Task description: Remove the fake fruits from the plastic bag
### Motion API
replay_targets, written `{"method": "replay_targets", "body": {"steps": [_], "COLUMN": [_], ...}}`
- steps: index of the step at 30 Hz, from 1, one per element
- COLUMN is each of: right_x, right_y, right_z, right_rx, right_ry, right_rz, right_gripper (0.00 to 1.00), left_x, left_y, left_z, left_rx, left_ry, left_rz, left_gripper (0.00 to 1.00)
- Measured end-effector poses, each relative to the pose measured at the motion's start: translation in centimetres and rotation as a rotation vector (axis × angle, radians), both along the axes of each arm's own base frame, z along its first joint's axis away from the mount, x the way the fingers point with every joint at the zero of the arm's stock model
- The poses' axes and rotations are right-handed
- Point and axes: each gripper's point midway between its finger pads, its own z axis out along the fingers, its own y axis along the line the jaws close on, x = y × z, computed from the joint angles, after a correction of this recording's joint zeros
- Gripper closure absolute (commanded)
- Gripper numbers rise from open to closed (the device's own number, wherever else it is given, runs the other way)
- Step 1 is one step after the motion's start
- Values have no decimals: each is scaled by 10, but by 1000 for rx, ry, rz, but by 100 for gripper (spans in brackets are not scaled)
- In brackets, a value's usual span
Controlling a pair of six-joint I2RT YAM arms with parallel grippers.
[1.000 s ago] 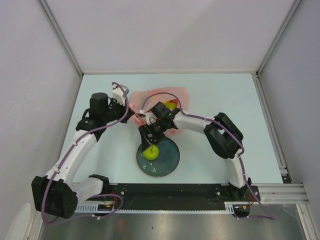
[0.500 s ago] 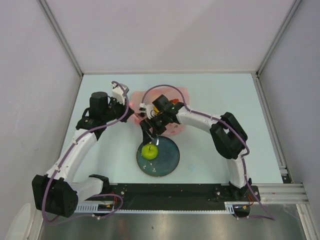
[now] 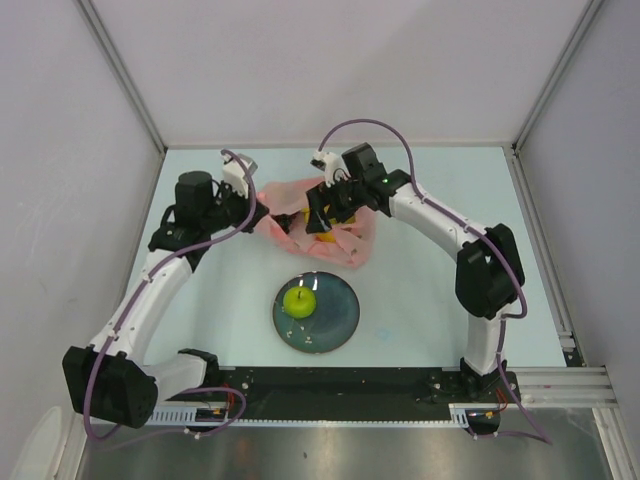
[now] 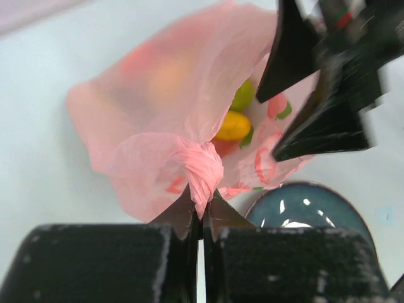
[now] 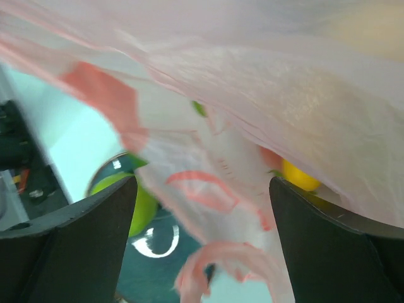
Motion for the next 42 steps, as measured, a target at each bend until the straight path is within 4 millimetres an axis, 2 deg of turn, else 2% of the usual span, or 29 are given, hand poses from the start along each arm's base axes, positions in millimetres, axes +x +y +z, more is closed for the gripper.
{"method": "replay_targets", "body": {"steps": [5,7,11,14,18,22,26,29,33,35,38,42], "right_x": [35,50,76,91,105,121,136,133,99,85,78,71], "right_y": [-8,-13,-32,-44,-54,-59,-72,-87,-128,-143,-141,-114], "right_z": [-27,-40,-61,-67,-69,-65,-65,-61,-57,-53,-40,-23], "right_rx": [-117,-167,-282,-343,-392,-438,-530,-566,-621,-628,-579,-496], "right_ry": [-120,-164,-250,-310,-362,-432,-514,-549,-527,-504,-502,-517], "right_rz": [-98,-136,-188,-201,-196,-194,-201,-211,-208,-203,-185,-119], "right_gripper": [16,16,15,14,15,12,11,10,7,5,7,18], "left_x": [15,15,11,7,2,-1,-2,-2,-4,-4,-4,-2], "left_y": [-4,-5,-8,-8,-7,-9,-9,-11,-17,-20,-22,-23], "left_z": [55,59,46,31,17,15,14,13,12,11,7,1], "left_rx": [-7,-10,-14,-10,-6,-12,-14,-13,-17,-23,-34,-42], "left_ry": [-131,-144,-112,-76,-46,-39,-36,-35,-30,-23,0,25], "left_rz": [-26,-34,-52,-58,-61,-73,-77,-82,-97,-100,-98,-94], "left_gripper": [100,100,100,100,100,99,100,100,100,100,100,100]}}
